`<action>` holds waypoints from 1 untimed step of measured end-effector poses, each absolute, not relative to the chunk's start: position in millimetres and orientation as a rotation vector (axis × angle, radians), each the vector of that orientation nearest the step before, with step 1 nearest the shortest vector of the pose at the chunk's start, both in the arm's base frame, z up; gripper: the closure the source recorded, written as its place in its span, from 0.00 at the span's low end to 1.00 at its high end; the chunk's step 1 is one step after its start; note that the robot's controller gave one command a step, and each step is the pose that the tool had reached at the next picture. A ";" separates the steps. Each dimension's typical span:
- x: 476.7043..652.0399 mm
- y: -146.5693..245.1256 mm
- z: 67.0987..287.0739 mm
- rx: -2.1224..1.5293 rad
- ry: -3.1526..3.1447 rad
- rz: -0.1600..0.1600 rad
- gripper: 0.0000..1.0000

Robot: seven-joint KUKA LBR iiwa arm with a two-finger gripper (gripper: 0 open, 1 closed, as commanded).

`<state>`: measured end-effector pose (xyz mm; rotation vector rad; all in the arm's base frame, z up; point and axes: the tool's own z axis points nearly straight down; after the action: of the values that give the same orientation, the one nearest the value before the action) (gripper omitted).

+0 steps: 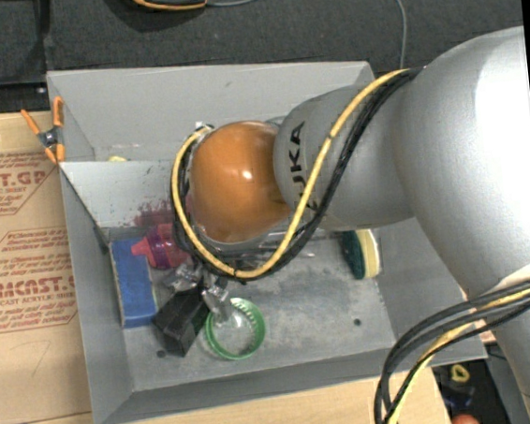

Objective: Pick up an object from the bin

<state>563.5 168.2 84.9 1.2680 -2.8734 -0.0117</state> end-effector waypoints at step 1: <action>563.2 168.6 130.7 1.267 -2.873 -0.013 1.00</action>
Offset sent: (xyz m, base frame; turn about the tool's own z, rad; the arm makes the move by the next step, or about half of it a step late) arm -0.0007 0.0001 0.0901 0.0002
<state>563.2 168.6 130.7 1.2671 -2.8733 -0.0130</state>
